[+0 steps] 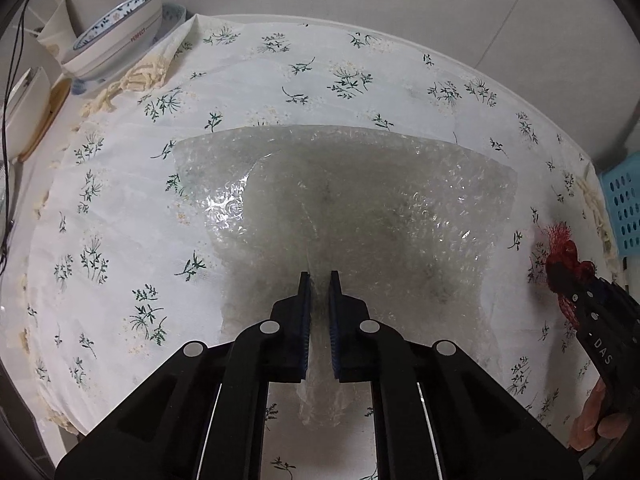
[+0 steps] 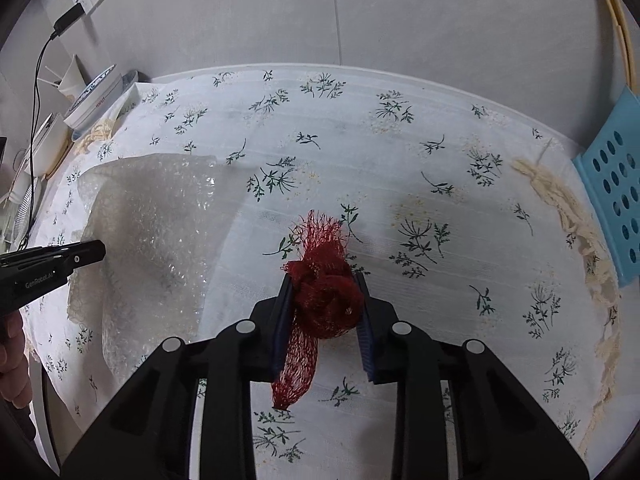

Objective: Collect trash
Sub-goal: 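Lift the bubble wrap and red net bag and carry both down toward the black bin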

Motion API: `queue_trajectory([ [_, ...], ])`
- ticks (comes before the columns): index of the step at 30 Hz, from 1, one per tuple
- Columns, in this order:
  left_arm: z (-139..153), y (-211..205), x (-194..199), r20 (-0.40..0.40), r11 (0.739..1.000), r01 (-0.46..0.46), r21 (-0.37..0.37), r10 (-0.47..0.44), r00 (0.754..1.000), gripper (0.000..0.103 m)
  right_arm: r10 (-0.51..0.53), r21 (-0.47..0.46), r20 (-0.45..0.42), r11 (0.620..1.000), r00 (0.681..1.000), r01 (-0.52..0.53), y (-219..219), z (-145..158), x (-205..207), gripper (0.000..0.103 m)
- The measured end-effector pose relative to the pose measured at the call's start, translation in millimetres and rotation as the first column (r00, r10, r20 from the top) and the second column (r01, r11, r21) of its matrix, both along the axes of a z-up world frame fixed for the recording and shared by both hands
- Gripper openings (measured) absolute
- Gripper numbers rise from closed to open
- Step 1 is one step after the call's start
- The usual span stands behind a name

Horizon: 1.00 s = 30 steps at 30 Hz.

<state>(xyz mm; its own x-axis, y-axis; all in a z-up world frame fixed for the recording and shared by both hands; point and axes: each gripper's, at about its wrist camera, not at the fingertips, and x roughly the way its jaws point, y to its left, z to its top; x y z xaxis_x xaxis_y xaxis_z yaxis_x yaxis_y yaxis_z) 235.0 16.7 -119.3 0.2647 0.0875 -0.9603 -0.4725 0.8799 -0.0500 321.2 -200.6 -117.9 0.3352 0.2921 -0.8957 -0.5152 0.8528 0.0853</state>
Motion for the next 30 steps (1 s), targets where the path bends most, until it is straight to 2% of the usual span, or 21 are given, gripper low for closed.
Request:
queue_trajectory([
  [11,26,0,-23,0.071,0.999,-0.002,-0.053,0.005,0.997,0.007,-0.024,0.008,0.026,1.0,0.999,0.024,-17,24,-31,0.027],
  [30,55,-16,-76,0.158,0.998,0.032,-0.061,-0.022,0.987,0.007,-0.026,0.035,0.078,0.999,0.997,0.023,-23,65,-97,0.027],
])
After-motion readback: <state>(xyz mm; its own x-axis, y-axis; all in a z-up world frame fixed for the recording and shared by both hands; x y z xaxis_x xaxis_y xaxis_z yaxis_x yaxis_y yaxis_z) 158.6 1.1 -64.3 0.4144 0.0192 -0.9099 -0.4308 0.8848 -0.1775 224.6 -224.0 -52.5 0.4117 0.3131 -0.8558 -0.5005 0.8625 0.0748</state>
